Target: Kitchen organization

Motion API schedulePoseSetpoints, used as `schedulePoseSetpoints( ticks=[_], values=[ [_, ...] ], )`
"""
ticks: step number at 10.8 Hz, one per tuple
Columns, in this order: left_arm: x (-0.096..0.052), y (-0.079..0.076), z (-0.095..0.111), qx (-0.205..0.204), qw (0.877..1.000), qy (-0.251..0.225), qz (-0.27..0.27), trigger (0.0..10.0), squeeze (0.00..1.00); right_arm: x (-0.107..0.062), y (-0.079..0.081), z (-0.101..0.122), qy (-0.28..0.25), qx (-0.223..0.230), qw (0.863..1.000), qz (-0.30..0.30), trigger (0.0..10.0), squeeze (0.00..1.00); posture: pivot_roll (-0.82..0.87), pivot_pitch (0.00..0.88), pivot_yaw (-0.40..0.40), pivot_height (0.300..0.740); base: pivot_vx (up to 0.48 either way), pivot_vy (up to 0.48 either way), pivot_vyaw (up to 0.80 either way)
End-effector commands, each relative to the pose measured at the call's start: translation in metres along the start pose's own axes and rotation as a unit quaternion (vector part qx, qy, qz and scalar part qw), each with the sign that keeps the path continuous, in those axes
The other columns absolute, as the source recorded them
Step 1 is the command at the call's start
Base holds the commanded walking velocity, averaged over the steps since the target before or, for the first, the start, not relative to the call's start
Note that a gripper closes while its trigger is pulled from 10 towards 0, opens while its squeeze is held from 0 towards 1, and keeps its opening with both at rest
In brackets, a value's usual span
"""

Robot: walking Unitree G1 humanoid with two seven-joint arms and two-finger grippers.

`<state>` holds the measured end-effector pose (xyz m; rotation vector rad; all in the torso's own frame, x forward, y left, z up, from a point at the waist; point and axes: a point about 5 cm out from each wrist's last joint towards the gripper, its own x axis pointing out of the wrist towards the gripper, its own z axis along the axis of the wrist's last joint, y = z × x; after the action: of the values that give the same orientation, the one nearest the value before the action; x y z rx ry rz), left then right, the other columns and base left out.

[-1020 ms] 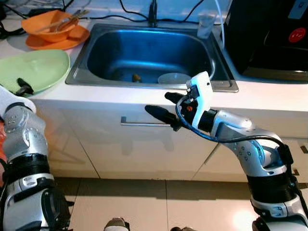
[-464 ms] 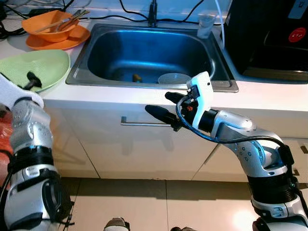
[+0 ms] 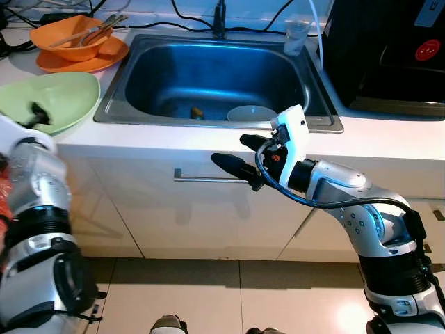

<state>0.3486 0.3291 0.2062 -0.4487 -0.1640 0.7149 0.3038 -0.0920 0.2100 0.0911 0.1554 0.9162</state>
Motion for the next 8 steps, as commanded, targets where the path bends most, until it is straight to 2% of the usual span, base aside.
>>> schedulePoseSetpoints(
  ticks=[1,2,3,4,8],
  values=[
    [0.001,0.007,-0.001,-0.002,1.0,0.003,0.021,10.0,0.96,-0.002,0.001,0.002,-0.002,-0.004,1.0,-0.001,10.0,0.09,0.1,0.106,-0.008,0.74,0.0,0.0,0.0],
    [0.001,0.007,-0.004,-0.013,0.999,0.015,0.027,10.0,0.54,-0.001,0.001,0.002,-0.003,-0.003,1.0,0.0,10.0,0.09,0.1,0.107,-0.009,0.74,0.0,0.0,0.0],
    [0.001,0.007,-0.007,-0.025,0.999,0.024,0.031,10.0,0.18,-0.002,0.001,0.003,-0.003,-0.004,1.0,0.0,10.0,0.09,0.1,0.107,-0.01,0.74,0.0,0.0,0.0],
    [0.001,0.005,-0.009,-0.039,0.998,0.033,0.03,10.0,0.0,-0.002,0.0,0.003,-0.003,-0.004,1.0,-0.002,10.0,0.09,0.1,0.107,-0.01,0.74,0.0,0.0,0.0],
    [0.002,-0.005,-0.015,-0.081,0.995,0.061,0.016,10.0,0.0,-0.003,0.001,0.003,-0.003,-0.004,1.0,-0.004,10.0,0.09,0.09,0.107,-0.005,0.74,0.0,0.0,0.0]
  ],
)
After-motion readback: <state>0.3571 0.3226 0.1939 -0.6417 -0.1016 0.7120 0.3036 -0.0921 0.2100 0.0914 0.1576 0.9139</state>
